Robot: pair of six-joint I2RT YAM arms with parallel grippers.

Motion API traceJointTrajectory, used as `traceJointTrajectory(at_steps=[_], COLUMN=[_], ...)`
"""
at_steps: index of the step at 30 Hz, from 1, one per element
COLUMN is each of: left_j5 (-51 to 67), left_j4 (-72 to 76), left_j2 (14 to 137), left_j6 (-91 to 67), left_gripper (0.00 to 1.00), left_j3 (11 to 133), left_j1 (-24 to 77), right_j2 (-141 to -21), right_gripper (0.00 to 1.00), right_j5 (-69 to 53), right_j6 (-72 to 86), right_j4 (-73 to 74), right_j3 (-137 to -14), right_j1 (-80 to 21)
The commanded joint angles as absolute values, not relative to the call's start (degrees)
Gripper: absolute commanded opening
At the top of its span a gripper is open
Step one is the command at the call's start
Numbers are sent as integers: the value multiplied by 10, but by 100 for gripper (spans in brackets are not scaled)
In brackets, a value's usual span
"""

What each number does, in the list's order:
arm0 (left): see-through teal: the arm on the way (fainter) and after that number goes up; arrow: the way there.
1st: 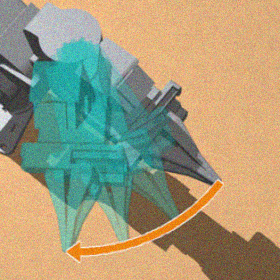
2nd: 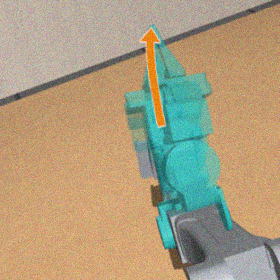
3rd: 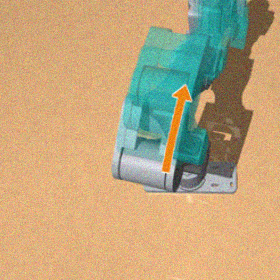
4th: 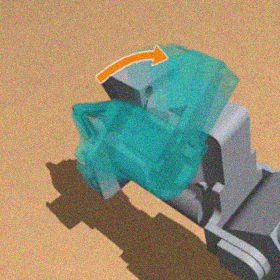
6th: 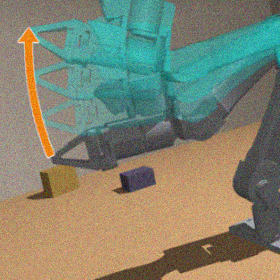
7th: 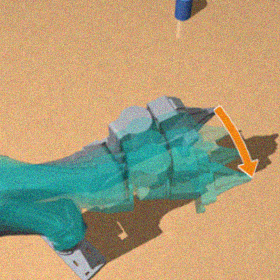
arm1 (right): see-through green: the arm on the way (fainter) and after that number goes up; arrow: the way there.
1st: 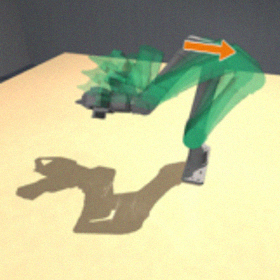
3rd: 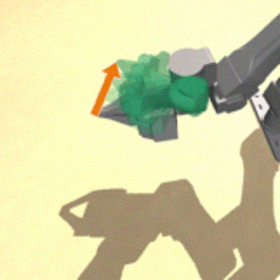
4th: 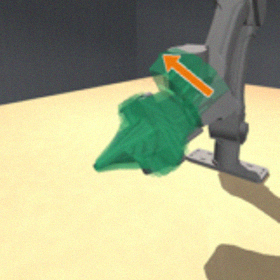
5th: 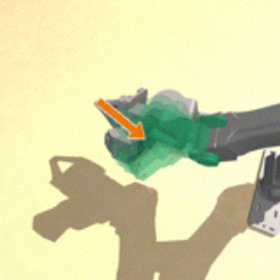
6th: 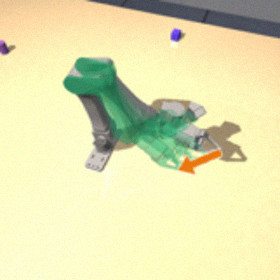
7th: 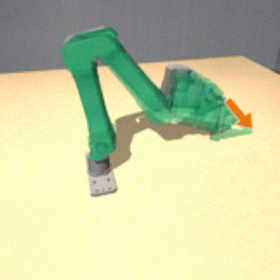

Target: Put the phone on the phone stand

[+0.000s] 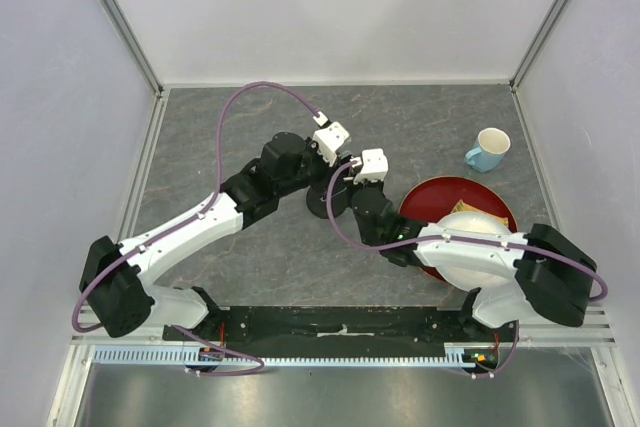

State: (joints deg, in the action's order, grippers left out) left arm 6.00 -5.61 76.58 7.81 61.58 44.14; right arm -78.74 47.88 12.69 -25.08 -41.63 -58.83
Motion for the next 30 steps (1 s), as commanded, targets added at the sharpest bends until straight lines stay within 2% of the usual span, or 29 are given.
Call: traceJointTrajectory(at_steps=[1, 7, 14, 17, 18, 21, 23, 26, 27, 29, 30], left_j5=[-296, -303, -252, -217, -211, -185, -164, -126, -112, -57, -34], left_j4=[36, 66, 79, 82, 86, 96, 96, 96, 96, 98, 92], left_j2=[800, 811, 791, 774, 770, 752, 737, 713, 705, 692, 685], left_j6=[45, -10, 17, 30, 32, 44, 60, 88, 106, 127, 149], left_gripper=[2, 2, 2, 2, 2, 2, 2, 2, 2, 2, 2], left_j3=[564, 541, 525, 518, 514, 506, 505, 504, 503, 499, 500], left_j1=[430, 443, 450, 459, 461, 461, 461, 461, 461, 461, 461], right_j2=[-812, -822, -723, -676, -666, -625, -606, -626, -640, -694, -715], right_gripper=[0, 0, 0, 23, 35, 46, 48, 54, 57, 64, 69], right_j5=[584, 556, 502, 447, 415, 277, 210, 37, -81, -207, -317], right_j6=[166, 228, 258, 255, 251, 243, 244, 197, 182, 137, 124], right_j4=[-312, -318, -259, -145, -128, -127, -146, -232, -273, -304, -320], right_j3=[-467, -482, -460, -476, -475, -435, -418, -406, -421, -445, -475], right_j1=[-648, -695, -698, -648, -626, -517, -437, -353, -334, -289, -267])
